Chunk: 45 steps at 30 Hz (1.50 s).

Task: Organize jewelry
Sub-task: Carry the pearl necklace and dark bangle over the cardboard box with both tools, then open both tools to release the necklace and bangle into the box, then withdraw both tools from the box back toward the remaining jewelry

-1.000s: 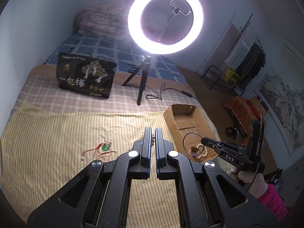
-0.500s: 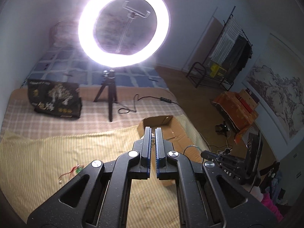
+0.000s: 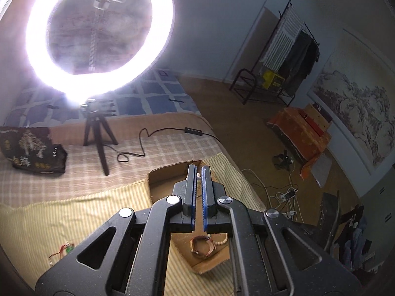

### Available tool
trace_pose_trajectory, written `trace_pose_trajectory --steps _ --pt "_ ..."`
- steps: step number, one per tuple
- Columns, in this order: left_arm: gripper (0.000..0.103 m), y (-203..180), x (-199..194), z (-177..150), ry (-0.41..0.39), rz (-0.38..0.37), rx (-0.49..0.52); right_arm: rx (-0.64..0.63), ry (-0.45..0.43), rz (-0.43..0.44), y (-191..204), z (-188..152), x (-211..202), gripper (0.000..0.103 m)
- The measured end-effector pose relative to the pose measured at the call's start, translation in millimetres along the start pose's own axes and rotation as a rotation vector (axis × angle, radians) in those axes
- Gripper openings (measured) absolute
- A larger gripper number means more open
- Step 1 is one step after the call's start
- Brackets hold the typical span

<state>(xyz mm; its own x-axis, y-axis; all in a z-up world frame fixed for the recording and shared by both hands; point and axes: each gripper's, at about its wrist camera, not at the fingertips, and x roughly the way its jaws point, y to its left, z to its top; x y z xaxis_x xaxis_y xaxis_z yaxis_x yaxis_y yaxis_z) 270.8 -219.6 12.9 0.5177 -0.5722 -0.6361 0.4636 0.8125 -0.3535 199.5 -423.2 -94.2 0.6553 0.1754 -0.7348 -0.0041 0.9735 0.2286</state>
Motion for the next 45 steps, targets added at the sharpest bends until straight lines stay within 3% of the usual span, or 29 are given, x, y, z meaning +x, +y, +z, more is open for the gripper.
trace_pose_trajectory --steps 11,15,17,21,23,27,29,32,34,38,45 --pt "0.001 -9 72 -7 0.077 0.025 0.027 0.004 0.031 -0.031 -17 1 22 0.001" --pt "0.001 -9 84 -14 0.073 0.073 0.054 -0.002 0.028 -0.033 -18 1 24 0.006" --pt "0.001 -9 85 -16 0.060 0.094 0.067 -0.010 0.022 -0.039 -16 2 25 0.028" --pt "0.001 -11 83 -19 0.037 0.137 0.113 -0.016 0.012 -0.052 -13 3 25 0.041" --pt "0.002 -11 83 -20 0.034 0.155 0.126 -0.025 0.010 -0.064 -10 2 26 0.056" --pt "0.041 -8 78 -22 0.017 0.166 0.125 -0.046 -0.005 -0.095 -6 2 25 0.074" --pt "0.043 -8 75 -23 0.005 0.179 0.128 -0.048 -0.016 -0.103 -5 3 23 0.083" --pt "0.045 -6 72 -24 0.007 0.184 0.123 -0.049 -0.034 -0.113 -3 4 18 0.088" --pt "0.056 -5 68 -26 0.003 0.187 0.126 -0.052 -0.039 -0.118 -2 4 15 0.090" --pt "0.060 -8 58 -30 -0.007 0.196 0.135 -0.063 -0.054 -0.143 3 3 8 0.100" --pt "0.069 -8 34 -36 -0.036 0.210 0.127 -0.086 -0.069 -0.179 14 0 -4 0.103"
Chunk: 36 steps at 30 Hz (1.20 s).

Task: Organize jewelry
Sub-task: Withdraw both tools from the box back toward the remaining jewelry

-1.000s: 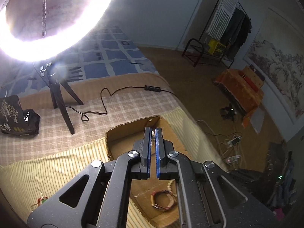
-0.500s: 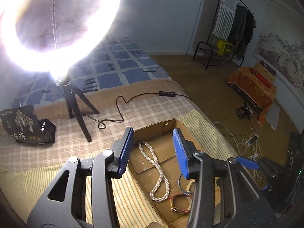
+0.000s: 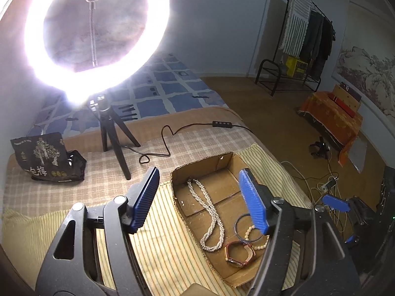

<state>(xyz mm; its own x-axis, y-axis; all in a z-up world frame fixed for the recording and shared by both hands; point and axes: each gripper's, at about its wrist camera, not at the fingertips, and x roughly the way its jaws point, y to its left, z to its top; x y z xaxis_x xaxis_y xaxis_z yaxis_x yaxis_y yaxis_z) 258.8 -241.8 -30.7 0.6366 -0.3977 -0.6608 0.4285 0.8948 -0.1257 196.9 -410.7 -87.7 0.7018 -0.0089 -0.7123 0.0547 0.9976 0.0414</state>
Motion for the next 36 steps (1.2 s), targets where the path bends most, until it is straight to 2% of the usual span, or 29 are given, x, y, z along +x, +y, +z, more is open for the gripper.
trace_pose_trajectory --steps 8,17,27,36 --pt "0.070 8 -30 -11 -0.020 0.019 0.005 0.010 -0.014 -0.007 12 -4 -14 0.103" --pt "0.070 41 -71 -34 -0.038 0.056 -0.008 -0.025 -0.038 0.001 43 -11 -27 0.103" --pt "0.070 125 -103 -78 -0.003 0.170 -0.078 -0.100 -0.043 0.034 93 -19 -26 0.103" --pt "0.070 215 -122 -123 0.056 0.242 -0.224 -0.141 -0.023 0.129 144 -18 -6 0.103"
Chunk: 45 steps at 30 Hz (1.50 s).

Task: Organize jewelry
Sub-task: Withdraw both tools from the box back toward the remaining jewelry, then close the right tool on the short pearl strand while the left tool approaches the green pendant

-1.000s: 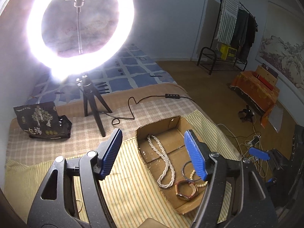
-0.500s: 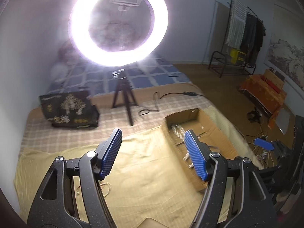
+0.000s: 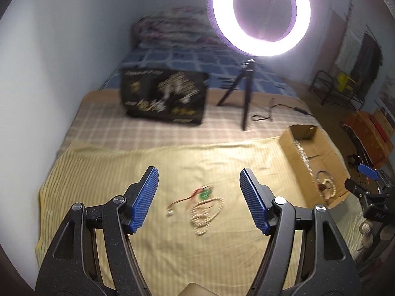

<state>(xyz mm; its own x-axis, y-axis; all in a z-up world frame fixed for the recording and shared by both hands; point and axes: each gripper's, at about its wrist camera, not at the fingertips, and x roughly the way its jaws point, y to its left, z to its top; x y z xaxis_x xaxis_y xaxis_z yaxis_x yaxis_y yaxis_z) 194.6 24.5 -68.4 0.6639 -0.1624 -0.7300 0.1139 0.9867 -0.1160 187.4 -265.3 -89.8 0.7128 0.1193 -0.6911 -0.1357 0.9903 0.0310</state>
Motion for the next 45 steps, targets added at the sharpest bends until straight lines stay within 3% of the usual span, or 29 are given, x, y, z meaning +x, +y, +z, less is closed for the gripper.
trace_pose_trajectory --steps 9,18,21,23,35,45 --pt "0.070 47 13 -17 0.064 0.002 -0.044 -0.001 0.122 0.141 39 1 50 0.099" --pt "0.070 72 39 -24 0.129 -0.041 -0.076 -0.008 0.302 0.234 65 -18 112 0.069" --pt "0.057 76 49 -23 0.150 -0.058 -0.072 -0.014 0.347 0.275 75 -25 129 0.057" --pt "0.054 78 55 -22 0.162 -0.068 -0.067 -0.022 0.366 0.304 82 -28 138 0.050" --pt "0.047 81 96 -26 0.235 -0.147 -0.050 -0.090 0.385 0.344 120 -39 182 0.034" --pt "0.042 76 125 -28 0.277 -0.192 -0.030 -0.162 0.381 0.338 138 -38 199 0.032"
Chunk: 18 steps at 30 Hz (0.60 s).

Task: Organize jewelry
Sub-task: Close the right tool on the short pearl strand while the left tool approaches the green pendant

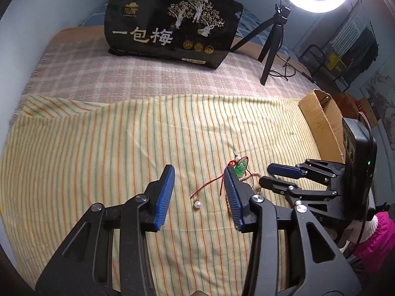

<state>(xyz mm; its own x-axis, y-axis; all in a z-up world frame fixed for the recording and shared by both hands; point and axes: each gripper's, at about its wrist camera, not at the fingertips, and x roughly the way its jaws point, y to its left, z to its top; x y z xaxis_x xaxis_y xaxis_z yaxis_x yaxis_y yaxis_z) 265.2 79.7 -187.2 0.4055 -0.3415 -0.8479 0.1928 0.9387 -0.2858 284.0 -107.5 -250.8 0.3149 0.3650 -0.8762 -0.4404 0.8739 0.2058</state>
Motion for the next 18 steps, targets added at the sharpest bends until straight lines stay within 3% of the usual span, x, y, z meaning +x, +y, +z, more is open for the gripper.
trace_pose_trajectory --steps 9,18 --pt "0.042 -14 23 1 0.037 -0.032 0.038 -0.135 0.012 -0.111 15 -3 9 0.025" --pt "0.037 -20 48 3 0.075 -0.033 0.046 -0.190 0.021 -0.135 14 -6 7 0.014"
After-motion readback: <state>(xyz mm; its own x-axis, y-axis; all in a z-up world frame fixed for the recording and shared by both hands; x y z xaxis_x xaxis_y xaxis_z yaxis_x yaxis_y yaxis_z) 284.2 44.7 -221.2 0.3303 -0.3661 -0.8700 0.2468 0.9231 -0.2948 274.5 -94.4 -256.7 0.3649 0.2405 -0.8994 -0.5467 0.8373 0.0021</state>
